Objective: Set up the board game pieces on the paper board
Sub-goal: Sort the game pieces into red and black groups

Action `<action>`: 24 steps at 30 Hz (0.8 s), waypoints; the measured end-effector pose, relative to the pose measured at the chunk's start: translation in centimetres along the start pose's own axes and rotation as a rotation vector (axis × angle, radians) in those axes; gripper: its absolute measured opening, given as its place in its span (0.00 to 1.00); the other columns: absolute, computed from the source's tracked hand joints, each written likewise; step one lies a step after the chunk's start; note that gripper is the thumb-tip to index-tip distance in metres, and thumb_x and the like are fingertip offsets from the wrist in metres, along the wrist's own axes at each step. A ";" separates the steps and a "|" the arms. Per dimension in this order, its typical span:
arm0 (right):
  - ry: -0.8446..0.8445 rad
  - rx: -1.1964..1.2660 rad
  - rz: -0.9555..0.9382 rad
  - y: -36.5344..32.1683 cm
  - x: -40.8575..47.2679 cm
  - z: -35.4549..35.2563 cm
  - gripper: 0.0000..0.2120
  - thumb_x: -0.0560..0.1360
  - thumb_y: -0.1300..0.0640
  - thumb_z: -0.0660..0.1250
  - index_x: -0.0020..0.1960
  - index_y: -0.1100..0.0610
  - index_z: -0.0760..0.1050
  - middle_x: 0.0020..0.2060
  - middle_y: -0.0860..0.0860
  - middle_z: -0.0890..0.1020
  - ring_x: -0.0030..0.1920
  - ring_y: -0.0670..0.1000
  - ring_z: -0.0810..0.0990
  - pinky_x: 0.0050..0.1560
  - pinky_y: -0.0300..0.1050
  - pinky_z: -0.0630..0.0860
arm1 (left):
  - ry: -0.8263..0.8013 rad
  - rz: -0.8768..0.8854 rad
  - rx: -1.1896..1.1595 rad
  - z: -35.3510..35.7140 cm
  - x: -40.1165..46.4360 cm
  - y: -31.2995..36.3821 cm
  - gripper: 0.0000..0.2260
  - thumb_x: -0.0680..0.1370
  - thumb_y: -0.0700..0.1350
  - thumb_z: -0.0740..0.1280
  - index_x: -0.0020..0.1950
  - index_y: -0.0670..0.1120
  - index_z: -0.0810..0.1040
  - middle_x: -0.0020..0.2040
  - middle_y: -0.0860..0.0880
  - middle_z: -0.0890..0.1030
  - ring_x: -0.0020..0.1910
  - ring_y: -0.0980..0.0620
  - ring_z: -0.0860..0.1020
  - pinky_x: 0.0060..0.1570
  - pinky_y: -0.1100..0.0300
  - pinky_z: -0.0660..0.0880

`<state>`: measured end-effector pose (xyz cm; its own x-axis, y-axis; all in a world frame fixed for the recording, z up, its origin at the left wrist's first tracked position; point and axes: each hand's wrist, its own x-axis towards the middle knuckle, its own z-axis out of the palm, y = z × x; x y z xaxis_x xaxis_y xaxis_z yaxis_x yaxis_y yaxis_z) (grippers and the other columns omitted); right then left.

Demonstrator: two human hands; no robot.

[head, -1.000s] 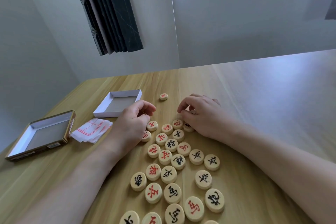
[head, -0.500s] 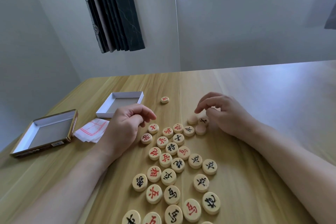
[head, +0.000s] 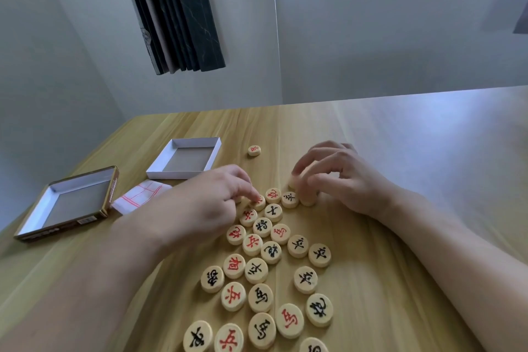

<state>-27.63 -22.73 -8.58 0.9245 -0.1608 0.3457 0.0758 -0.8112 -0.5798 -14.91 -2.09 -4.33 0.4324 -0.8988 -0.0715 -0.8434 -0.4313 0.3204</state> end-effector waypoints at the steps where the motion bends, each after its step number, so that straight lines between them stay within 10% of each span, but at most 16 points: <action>1: -0.011 -0.020 -0.007 0.0 0.0 0.1 0.14 0.70 0.52 0.60 0.34 0.40 0.81 0.47 0.35 0.82 0.61 0.41 0.71 0.66 0.52 0.57 | -0.016 0.003 0.015 0.3 0.1 0.0 0.27 0.74 0.31 0.54 0.63 0.56 0.78 0.63 0.61 0.70 0.62 0.60 0.69 0.55 0.72 0.65; 12: 0.135 0.000 0.034 0.5 -0.1 0.1 0.17 0.69 0.44 0.56 0.34 0.43 0.83 0.49 0.32 0.81 0.62 0.40 0.70 0.67 0.51 0.55 | 0.149 0.064 0.004 1.5 0.6 -0.2 0.23 0.74 0.44 0.53 0.66 0.52 0.75 0.65 0.59 0.69 0.63 0.59 0.63 0.65 0.64 0.60; 17: 0.041 -0.022 0.018 0.5 -0.1 0.2 0.15 0.69 0.48 0.59 0.32 0.44 0.83 0.52 0.30 0.80 0.64 0.40 0.68 0.67 0.50 0.52 | -0.017 -0.070 -0.004 -1.9 -0.7 0.3 0.22 0.73 0.33 0.56 0.49 0.59 0.78 0.54 0.61 0.73 0.50 0.61 0.73 0.55 0.63 0.69; 24: 0.028 -0.184 0.105 0.3 0.2 0.6 0.18 0.71 0.45 0.54 0.51 0.37 0.82 0.64 0.32 0.70 0.64 0.36 0.57 0.69 0.49 0.46 | -0.262 -0.090 0.093 -1.1 -1.2 0.1 0.29 0.63 0.40 0.51 0.46 0.72 0.77 0.56 0.77 0.68 0.60 0.63 0.71 0.59 0.56 0.73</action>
<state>-27.21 -22.69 -9.16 0.9128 -0.2631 0.3123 -0.0920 -0.8776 -0.4705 -15.19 -0.98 -3.16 0.4198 -0.8412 -0.3406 -0.8364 -0.5043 0.2146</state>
